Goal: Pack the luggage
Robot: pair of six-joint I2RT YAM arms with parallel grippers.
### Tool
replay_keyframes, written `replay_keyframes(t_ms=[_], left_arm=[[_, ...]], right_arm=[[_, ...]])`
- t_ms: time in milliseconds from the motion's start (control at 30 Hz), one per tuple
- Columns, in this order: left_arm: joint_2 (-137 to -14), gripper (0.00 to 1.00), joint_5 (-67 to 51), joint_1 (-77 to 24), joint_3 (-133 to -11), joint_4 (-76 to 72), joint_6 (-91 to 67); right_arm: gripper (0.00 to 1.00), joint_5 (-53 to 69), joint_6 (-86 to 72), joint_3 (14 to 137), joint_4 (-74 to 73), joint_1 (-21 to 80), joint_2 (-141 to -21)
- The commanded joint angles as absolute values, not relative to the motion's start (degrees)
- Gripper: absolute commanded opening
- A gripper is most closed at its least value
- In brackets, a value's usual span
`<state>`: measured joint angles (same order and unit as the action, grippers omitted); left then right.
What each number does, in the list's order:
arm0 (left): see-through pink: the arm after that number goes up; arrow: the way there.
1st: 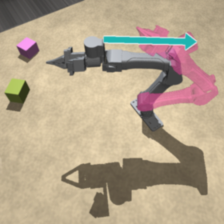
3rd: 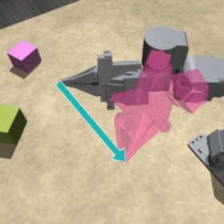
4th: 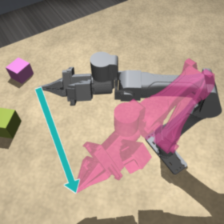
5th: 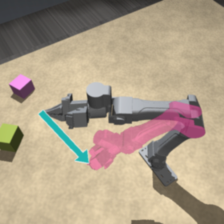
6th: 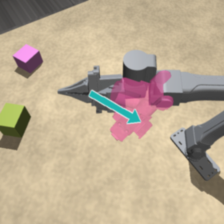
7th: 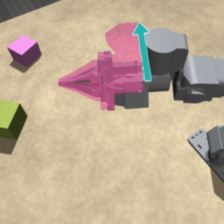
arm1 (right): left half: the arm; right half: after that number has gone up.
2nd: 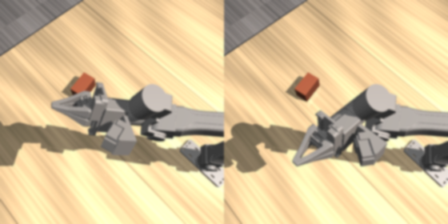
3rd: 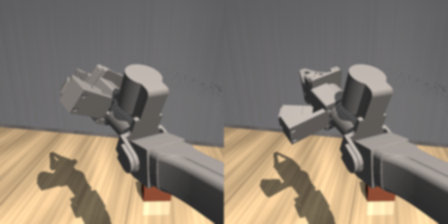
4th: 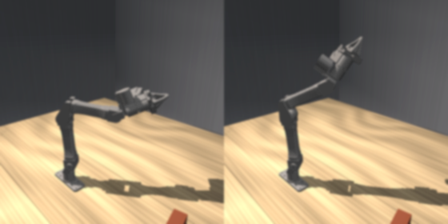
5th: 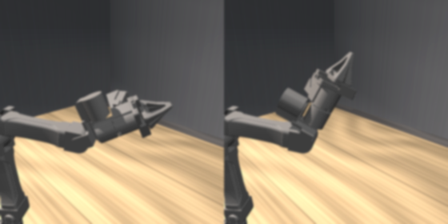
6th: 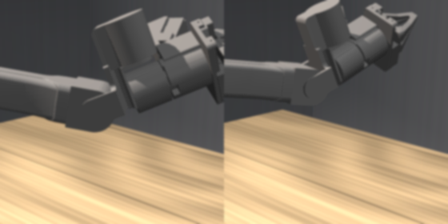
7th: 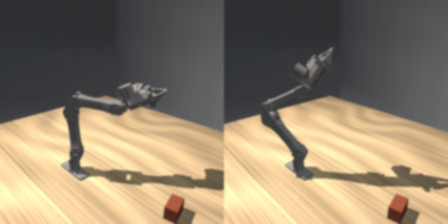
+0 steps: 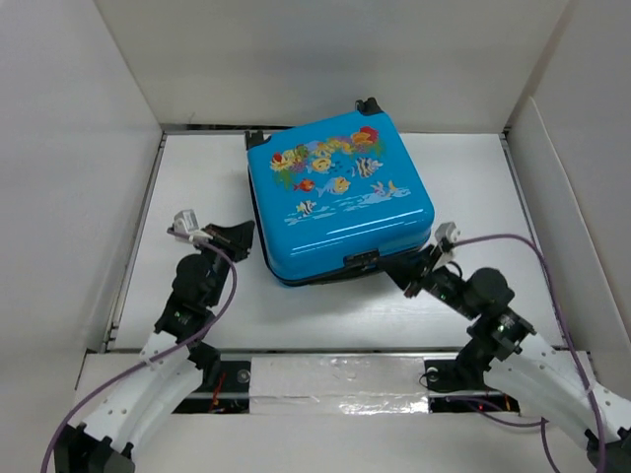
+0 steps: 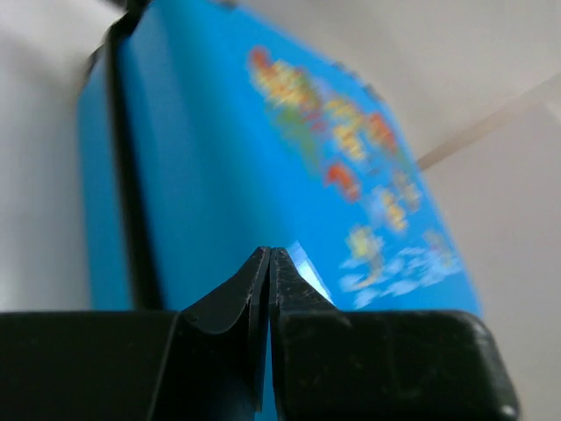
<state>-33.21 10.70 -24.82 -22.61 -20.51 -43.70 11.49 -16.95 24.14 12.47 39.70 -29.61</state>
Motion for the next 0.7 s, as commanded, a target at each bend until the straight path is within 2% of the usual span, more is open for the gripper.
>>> replay_keyframes(t_ms=[0,67,100,233,300,400,667], left_arm=[[-28.6,0.03,12.1,-25.0,-16.5,-15.7,-45.4],[-28.7,0.08,10.7,-25.0,-14.7,-15.2,-46.1],[-29.1,0.13,8.9,-25.0,-13.4,-15.6,-46.1],[-30.9,0.21,3.4,-25.0,-11.3,-17.9,-46.4],[-31.5,0.24,0.7,-25.0,-9.9,-19.7,-46.4],[-32.3,0.25,0.4,-25.0,-8.8,-19.6,-46.6],[-34.2,0.27,-2.1,-25.0,-7.9,-20.9,-45.4]], right_arm=[[0.00,0.6,-19.4,17.6,10.5,46.9,-25.0],[0.08,-2.8,-19.8,15.7,12.5,50.4,-26.9],[0.20,-7.0,-19.3,14.9,14.4,52.1,-28.5],[0.37,-17.1,-18.0,15.5,19.9,57.5,-37.5],[0.40,-20.1,-16.9,14.6,26.1,57.5,-41.5],[0.43,-18.1,-17.4,14.1,29.4,54.5,-44.1],[0.42,-15.3,-18.7,15.3,31.0,48.4,-51.4]])
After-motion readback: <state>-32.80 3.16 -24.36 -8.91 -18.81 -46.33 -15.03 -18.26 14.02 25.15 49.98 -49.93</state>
